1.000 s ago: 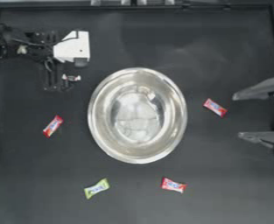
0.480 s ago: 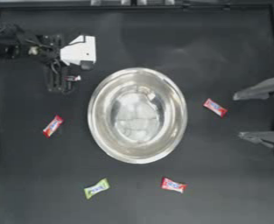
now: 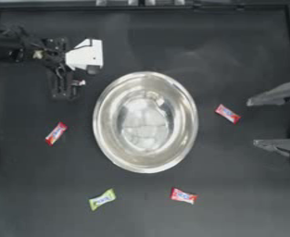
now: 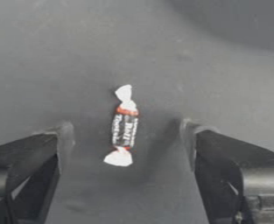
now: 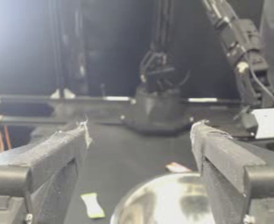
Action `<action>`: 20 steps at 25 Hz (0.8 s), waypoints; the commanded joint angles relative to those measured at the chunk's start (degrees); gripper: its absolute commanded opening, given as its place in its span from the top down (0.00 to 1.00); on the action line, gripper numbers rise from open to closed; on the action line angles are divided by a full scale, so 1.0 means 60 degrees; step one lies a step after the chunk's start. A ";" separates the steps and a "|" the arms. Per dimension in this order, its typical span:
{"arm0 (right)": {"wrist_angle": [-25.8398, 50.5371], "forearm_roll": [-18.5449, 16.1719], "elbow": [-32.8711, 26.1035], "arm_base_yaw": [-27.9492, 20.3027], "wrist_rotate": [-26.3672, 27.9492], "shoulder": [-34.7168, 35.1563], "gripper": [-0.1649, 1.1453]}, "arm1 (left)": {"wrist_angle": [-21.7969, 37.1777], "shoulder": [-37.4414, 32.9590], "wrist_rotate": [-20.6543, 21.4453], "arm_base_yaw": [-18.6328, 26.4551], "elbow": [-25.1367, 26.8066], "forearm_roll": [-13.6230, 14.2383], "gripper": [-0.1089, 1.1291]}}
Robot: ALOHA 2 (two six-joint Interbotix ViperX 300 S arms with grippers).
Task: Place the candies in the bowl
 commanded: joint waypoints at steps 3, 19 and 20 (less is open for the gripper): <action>-0.0073 0.0029 -0.0103 0.0000 0.0000 0.0029 0.12 | -0.0044 -0.0015 0.0015 0.0029 -0.0190 -0.0117 0.09; -0.0059 0.0029 -0.0103 0.0015 0.0000 -0.0044 0.12 | -0.0059 0.0234 0.0029 0.0029 -0.0190 -0.0176 0.77; -0.0073 0.0015 -0.0103 0.0015 0.0000 -0.0073 0.12 | -0.0059 0.0234 0.0029 0.0029 -0.0190 -0.0176 0.78</action>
